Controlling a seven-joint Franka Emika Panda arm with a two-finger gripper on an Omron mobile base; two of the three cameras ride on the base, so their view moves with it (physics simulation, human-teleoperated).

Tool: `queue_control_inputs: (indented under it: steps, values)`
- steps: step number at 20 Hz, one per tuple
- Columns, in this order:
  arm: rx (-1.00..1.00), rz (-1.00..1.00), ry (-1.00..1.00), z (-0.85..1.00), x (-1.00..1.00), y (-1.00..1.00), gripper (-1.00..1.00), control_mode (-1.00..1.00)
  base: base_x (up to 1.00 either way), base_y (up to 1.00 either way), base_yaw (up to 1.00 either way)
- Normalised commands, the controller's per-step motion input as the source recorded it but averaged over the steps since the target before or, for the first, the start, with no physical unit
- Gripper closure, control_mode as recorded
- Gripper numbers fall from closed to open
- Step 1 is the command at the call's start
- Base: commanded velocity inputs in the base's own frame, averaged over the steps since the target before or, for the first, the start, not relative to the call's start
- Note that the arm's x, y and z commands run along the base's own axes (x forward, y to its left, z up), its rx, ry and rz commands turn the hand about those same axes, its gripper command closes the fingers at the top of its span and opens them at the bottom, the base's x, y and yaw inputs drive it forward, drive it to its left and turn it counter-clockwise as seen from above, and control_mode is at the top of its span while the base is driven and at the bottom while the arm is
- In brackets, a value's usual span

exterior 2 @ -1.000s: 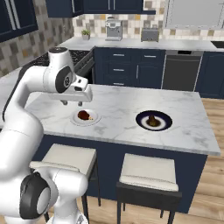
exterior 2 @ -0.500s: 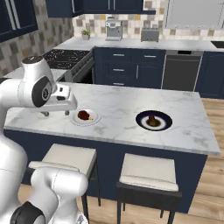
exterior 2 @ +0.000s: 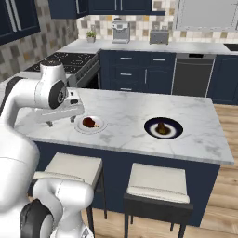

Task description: Transport the steak and sweet potato to the fridge. Place the steak on the rack containing meat and place the sweet potato on the rack containing the vegetable, ensuring meats and vegetables are on different racks.

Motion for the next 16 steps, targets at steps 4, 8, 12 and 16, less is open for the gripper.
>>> queue_control_inputs:
  steps: [4,8,12,16]
  values:
    - [-0.01,0.37,0.25,-0.27,0.78,0.01,-1.0,-1.0,0.0,0.0,0.0]
    - [-0.05,0.23,0.17,-0.45,0.93,0.0,-1.0,-1.0,0.0,0.0,0.0]
    - [-0.06,0.13,0.0,-0.35,0.57,0.01,-1.0,-1.0,0.0,0.0,0.0]
    - [-0.1,0.04,0.0,-0.3,0.51,0.14,-1.0,-1.0,0.0,0.0,0.0]
